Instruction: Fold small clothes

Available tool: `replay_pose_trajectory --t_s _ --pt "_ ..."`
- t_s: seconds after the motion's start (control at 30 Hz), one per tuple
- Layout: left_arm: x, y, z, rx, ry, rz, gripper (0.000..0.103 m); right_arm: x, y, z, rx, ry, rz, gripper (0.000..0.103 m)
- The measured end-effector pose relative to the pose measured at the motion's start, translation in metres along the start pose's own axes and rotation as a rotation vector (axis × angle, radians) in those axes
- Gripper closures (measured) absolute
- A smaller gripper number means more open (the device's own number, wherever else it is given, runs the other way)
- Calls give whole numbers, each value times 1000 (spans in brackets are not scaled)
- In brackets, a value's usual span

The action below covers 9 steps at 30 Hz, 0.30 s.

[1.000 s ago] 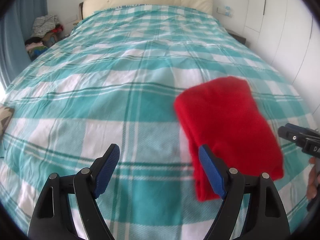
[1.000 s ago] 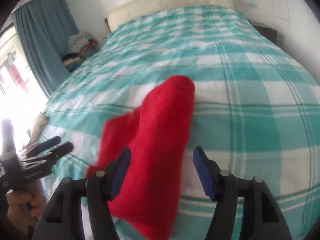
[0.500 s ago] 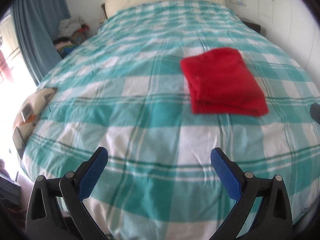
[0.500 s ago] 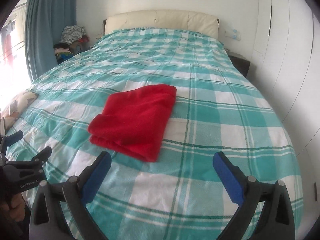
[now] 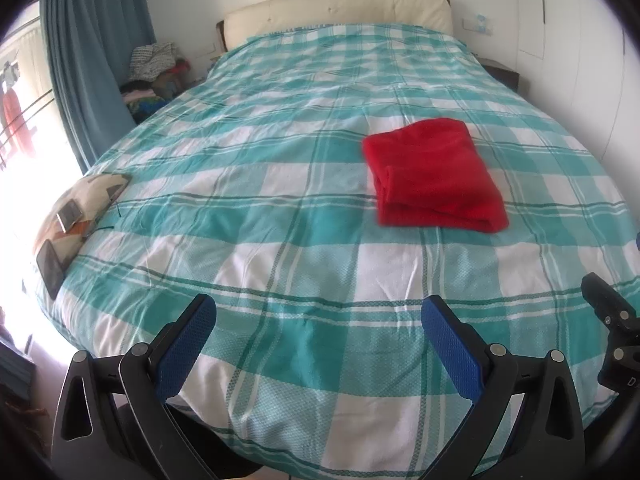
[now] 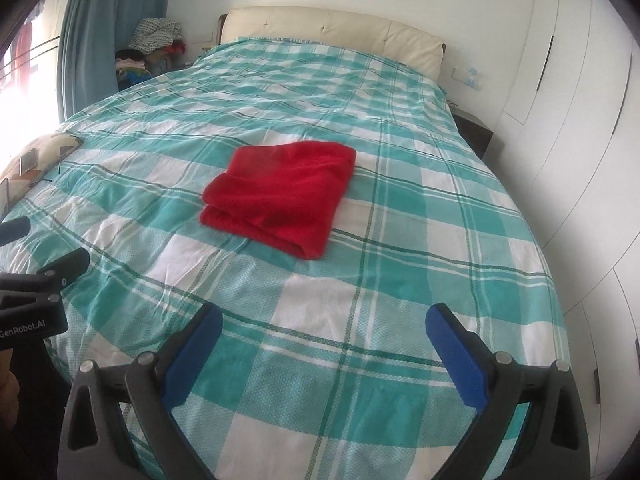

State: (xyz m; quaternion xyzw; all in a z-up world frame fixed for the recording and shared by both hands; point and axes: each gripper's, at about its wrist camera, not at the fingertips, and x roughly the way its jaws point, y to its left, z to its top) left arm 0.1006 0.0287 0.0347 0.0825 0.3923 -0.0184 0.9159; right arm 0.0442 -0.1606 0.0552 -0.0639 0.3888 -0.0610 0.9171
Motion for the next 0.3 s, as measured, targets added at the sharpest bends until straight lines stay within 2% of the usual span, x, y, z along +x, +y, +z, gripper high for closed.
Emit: replay_pose_trajectory --t_s 0.3 --pt "-4 1 1 -16 -17 5 0 -6 -2 3 21 -13 23 2"
